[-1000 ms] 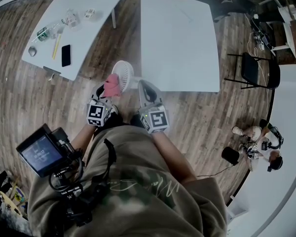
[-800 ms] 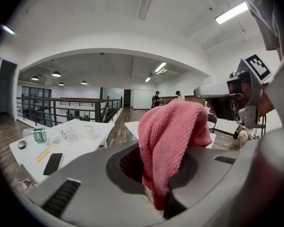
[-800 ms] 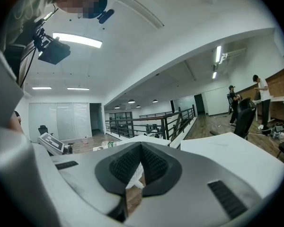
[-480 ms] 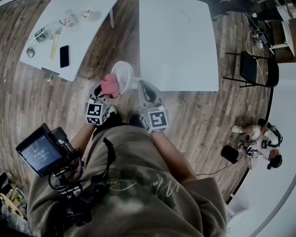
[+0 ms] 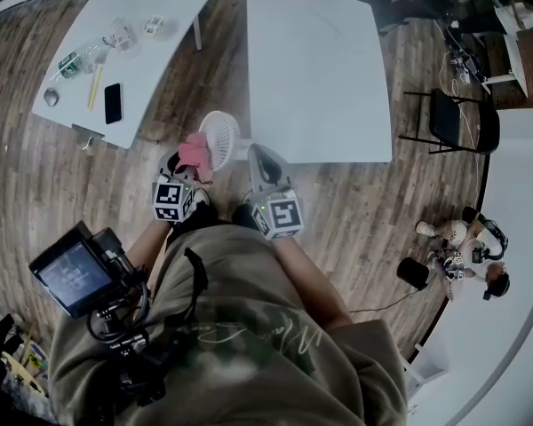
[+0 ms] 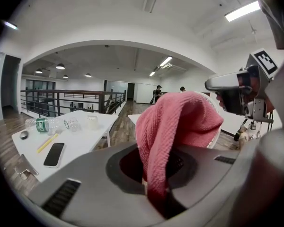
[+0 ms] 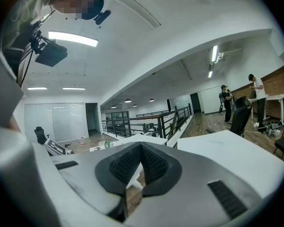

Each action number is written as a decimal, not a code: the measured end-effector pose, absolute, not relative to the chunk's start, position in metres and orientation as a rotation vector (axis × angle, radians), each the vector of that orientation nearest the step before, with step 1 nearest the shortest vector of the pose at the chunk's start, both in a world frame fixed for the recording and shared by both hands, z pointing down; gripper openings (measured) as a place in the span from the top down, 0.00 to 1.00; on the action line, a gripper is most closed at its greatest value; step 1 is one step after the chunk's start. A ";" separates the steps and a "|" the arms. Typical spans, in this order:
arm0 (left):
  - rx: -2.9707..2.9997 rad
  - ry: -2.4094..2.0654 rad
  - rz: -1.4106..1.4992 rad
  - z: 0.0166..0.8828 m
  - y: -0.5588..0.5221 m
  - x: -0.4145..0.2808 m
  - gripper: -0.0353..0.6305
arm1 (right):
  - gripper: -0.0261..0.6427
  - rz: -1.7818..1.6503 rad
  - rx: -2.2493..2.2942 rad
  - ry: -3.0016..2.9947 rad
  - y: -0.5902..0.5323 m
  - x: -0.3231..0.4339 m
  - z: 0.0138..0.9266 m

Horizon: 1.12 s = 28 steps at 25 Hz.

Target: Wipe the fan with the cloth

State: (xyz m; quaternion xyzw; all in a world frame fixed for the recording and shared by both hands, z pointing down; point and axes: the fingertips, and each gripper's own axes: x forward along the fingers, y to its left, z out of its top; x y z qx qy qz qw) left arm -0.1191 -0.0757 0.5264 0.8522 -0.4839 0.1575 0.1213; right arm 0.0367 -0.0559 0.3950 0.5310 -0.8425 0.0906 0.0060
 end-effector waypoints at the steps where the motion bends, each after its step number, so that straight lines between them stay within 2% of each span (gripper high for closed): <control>1: 2.489 -1.412 0.463 0.527 -0.077 -0.119 0.85 | 0.94 0.283 1.662 -2.633 -0.056 0.037 0.395; 12: 2.355 -1.425 0.431 0.531 -0.095 -0.135 0.85 | 0.94 0.308 1.733 -2.630 -0.054 0.044 0.386; 20: 2.375 -1.517 0.428 0.498 -0.106 -0.157 0.85 | 0.94 0.363 1.741 -2.626 -0.058 0.052 0.395; 28: 2.583 -1.513 0.381 0.433 -0.115 -0.112 0.85 | 0.94 0.372 1.680 -2.665 -0.062 0.038 0.404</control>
